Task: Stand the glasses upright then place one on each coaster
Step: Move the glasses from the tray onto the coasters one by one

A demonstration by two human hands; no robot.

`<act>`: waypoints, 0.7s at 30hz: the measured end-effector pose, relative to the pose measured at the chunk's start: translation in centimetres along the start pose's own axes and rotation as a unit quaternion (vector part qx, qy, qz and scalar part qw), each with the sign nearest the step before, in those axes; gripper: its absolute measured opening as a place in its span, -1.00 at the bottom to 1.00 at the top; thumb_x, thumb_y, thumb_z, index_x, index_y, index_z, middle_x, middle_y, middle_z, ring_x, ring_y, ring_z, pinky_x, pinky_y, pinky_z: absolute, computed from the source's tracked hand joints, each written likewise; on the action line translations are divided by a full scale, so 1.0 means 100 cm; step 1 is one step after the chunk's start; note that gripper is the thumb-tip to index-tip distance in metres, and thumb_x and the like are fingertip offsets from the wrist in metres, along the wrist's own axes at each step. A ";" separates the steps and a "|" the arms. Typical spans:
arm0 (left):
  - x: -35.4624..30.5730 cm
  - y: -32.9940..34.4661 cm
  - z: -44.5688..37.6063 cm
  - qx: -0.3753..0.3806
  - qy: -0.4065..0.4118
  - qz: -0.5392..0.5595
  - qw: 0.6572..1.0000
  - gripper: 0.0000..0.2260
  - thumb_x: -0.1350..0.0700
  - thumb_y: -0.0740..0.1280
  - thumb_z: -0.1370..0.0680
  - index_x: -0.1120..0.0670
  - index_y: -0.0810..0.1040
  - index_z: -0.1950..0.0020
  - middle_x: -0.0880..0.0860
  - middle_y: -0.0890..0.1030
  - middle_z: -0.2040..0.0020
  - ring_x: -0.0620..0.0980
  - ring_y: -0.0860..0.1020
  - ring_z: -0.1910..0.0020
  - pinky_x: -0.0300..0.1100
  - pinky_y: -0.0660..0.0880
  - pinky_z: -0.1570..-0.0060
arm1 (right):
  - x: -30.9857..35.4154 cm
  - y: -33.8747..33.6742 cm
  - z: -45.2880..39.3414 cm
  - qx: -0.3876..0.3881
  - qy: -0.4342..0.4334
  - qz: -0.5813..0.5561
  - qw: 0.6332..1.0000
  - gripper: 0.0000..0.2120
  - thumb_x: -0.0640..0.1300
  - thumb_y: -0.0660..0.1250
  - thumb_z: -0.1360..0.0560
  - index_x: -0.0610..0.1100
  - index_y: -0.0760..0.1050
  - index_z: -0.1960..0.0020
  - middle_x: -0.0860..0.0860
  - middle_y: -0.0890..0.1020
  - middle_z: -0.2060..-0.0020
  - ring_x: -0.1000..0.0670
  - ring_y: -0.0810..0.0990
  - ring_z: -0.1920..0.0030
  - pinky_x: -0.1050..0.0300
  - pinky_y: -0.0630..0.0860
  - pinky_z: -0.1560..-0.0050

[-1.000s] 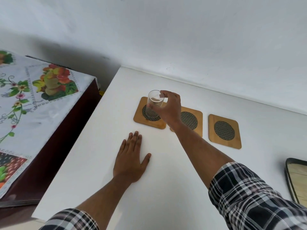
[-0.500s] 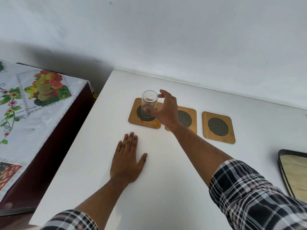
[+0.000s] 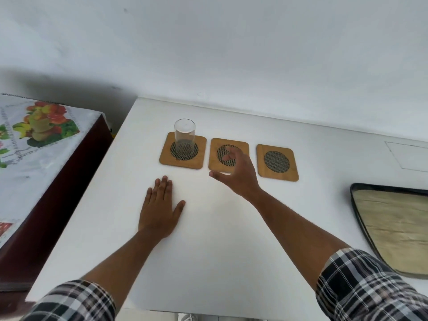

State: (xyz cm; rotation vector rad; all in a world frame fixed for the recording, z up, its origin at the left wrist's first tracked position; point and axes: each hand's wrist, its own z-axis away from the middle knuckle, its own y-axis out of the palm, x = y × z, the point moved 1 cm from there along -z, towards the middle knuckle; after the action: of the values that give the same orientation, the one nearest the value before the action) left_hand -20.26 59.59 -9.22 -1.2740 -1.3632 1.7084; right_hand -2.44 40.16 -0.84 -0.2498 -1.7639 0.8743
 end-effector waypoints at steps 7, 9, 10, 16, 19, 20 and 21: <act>-0.071 0.008 0.009 0.009 0.036 0.016 0.999 -0.30 -0.18 -0.08 -0.58 0.24 0.07 -0.59 0.16 0.02 -0.63 0.09 -0.05 -0.61 -0.01 -0.09 -0.56 | -0.050 -0.076 0.049 -0.038 0.036 -0.037 0.998 -0.24 0.16 0.66 -0.30 0.01 0.44 -0.39 0.20 0.65 -0.02 0.06 0.59 -0.22 0.00 0.52 -0.28; -0.103 0.014 0.010 0.016 0.054 0.016 0.998 -0.35 -0.14 -0.01 -0.63 0.22 0.03 -0.60 0.14 -0.01 -0.64 0.07 -0.08 -0.61 -0.04 -0.12 -0.56 | -0.066 -0.102 0.064 -0.053 0.048 -0.037 0.997 -0.24 0.16 0.66 -0.31 -0.02 0.45 -0.39 0.17 0.64 -0.05 0.07 0.59 -0.24 0.02 0.52 -0.29; -0.119 0.017 0.010 0.022 0.061 0.016 0.998 -0.37 -0.11 0.02 -0.65 0.21 0.00 -0.61 0.13 -0.03 -0.64 0.06 -0.11 -0.61 -0.05 -0.15 -0.55 | -0.074 -0.116 0.073 -0.059 0.052 -0.036 0.996 -0.24 0.16 0.65 -0.31 -0.02 0.45 -0.40 0.17 0.64 -0.06 0.08 0.58 -0.25 0.05 0.51 -0.30; -0.216 0.042 0.019 0.043 0.109 0.022 0.993 -0.36 -0.13 0.04 -0.66 0.19 -0.06 -0.62 0.10 -0.07 -0.64 0.01 -0.16 -0.61 -0.12 -0.22 -0.52 | -0.134 -0.187 0.131 -0.106 0.083 -0.046 0.990 -0.25 0.15 0.63 -0.35 -0.03 0.41 -0.43 0.18 0.64 -0.06 0.09 0.57 -0.24 0.08 0.47 -0.27; -0.259 0.060 0.028 0.057 0.127 0.017 0.990 -0.30 -0.23 -0.07 -0.61 0.19 -0.05 -0.62 0.10 -0.06 -0.64 0.00 -0.16 -0.60 -0.11 -0.20 -0.53 | -0.168 -0.217 0.160 -0.161 0.114 -0.059 0.979 -0.28 0.13 0.63 -0.35 0.00 0.43 -0.41 0.22 0.63 -0.05 0.11 0.55 -0.23 0.11 0.44 -0.24; -0.273 0.067 0.030 0.060 0.135 0.017 0.989 -0.26 -0.27 -0.13 -0.58 0.19 -0.04 -0.62 0.09 -0.06 -0.64 -0.01 -0.16 -0.60 -0.11 -0.20 -0.53 | -0.180 -0.229 0.168 -0.182 0.125 -0.062 0.973 -0.29 0.12 0.63 -0.36 0.00 0.44 -0.40 0.22 0.63 -0.05 0.11 0.53 -0.22 0.10 0.44 -0.24; -0.288 0.073 0.032 0.063 0.141 0.018 0.988 -0.23 -0.29 -0.17 -0.54 0.18 -0.04 -0.62 0.09 -0.07 -0.64 -0.02 -0.17 -0.60 -0.11 -0.20 -0.53 | -0.193 -0.242 0.176 -0.202 0.135 -0.061 0.968 -0.31 0.10 0.63 -0.36 -0.01 0.45 -0.39 0.22 0.63 -0.05 0.09 0.52 -0.21 0.08 0.44 -0.25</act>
State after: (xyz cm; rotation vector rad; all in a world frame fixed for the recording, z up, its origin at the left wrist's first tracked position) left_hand -12.17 30.93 -7.27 -1.4139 -1.0579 1.5407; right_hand -4.87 4.67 -1.26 -0.4958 -1.6646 0.3643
